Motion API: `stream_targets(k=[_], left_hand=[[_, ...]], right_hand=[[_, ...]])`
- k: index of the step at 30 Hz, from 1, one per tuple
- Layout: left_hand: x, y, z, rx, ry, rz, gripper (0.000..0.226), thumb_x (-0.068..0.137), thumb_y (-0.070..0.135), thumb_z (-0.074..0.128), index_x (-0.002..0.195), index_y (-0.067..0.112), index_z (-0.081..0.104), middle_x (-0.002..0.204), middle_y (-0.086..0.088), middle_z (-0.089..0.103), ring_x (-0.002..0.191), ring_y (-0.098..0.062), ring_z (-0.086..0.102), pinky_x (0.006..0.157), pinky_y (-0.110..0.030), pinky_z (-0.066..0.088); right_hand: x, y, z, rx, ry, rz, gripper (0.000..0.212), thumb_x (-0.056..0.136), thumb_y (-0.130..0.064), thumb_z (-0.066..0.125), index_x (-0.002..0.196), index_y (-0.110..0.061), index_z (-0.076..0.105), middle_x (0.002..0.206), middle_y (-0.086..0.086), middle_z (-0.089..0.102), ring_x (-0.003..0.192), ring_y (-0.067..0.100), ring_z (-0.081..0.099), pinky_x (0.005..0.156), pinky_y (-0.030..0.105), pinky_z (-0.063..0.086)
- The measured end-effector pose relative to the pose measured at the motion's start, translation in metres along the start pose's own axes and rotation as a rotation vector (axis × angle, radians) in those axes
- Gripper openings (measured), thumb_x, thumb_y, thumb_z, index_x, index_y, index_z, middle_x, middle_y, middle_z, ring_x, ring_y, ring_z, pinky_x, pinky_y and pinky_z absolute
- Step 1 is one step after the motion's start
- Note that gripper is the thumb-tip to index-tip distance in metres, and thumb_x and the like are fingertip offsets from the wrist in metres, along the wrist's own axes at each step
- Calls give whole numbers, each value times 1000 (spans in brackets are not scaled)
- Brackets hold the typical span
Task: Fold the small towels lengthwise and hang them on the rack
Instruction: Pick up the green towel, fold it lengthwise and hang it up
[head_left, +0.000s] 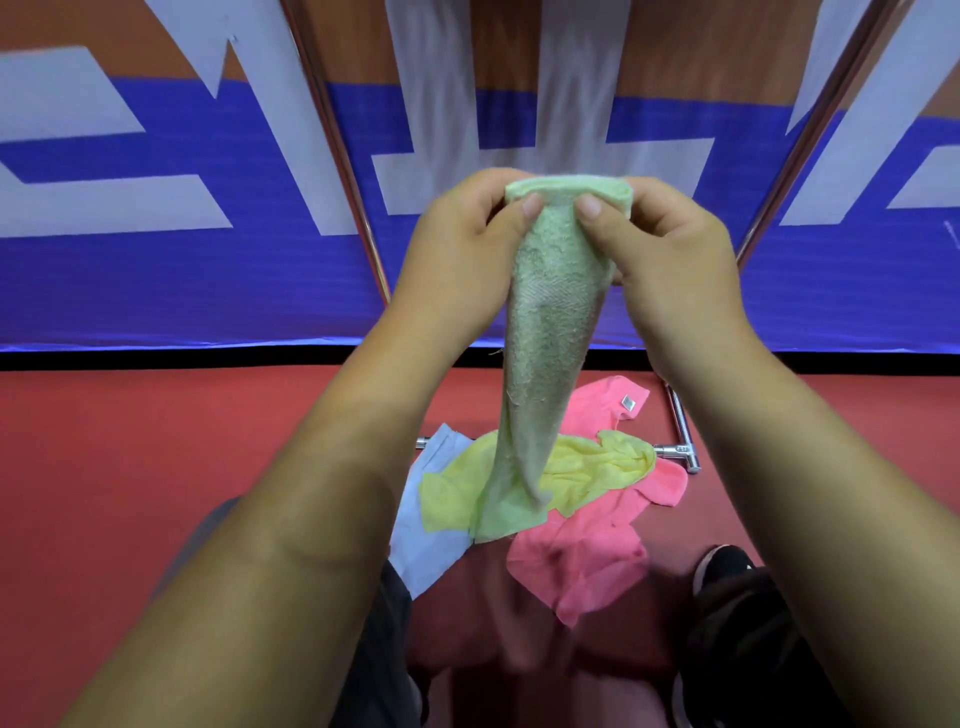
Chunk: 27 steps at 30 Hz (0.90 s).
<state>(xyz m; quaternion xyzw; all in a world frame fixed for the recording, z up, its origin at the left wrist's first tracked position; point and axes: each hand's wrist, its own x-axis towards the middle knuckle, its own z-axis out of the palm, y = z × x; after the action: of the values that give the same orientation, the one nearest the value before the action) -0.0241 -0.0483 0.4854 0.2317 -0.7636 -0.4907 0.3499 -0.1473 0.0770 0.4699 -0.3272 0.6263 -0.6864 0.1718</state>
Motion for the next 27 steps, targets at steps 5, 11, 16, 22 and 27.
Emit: stream_targets(k=[5, 11, 16, 22, 27], left_hand=[[5, 42, -15, 118, 14, 143, 18, 103, 25, 61, 110, 18, 76, 89, 11, 72, 82, -6, 65, 84, -42, 57], [1, 82, -22, 139, 24, 197, 19, 103, 27, 60, 110, 17, 75, 90, 6, 73, 84, -10, 64, 85, -46, 57], [-11, 95, -23, 114, 28, 189, 20, 103, 29, 60, 109, 17, 75, 91, -7, 75, 80, -25, 67, 80, -57, 58], [-22, 96, -22, 107, 21, 186, 17, 103, 31, 60, 106, 22, 75, 89, -8, 74, 81, -28, 70, 77, -60, 60], [-23, 88, -15, 45, 19, 124, 21, 105, 29, 59, 110, 17, 76, 93, -6, 76, 81, -13, 65, 76, -43, 55]], right_hand=[[-3, -38, 3, 37, 67, -157, 7, 99, -25, 77, 104, -20, 81, 94, 2, 81, 89, 11, 71, 83, 37, 59], [-13, -73, -1, 52, 138, -246, 6, 100, -24, 77, 97, -20, 79, 83, -11, 75, 81, 2, 65, 74, 26, 55], [-26, -84, 2, 15, 122, -277, 5, 104, -23, 71, 101, -20, 73, 81, -16, 71, 78, 0, 62, 71, 25, 53], [-35, -81, -4, 68, 101, -244, 6, 105, -19, 71, 105, -14, 74, 84, -11, 72, 78, 2, 63, 70, 25, 53], [-37, -75, -9, 159, 73, -144, 16, 105, -26, 72, 100, -11, 77, 81, -5, 75, 76, 8, 66, 69, 29, 53]])
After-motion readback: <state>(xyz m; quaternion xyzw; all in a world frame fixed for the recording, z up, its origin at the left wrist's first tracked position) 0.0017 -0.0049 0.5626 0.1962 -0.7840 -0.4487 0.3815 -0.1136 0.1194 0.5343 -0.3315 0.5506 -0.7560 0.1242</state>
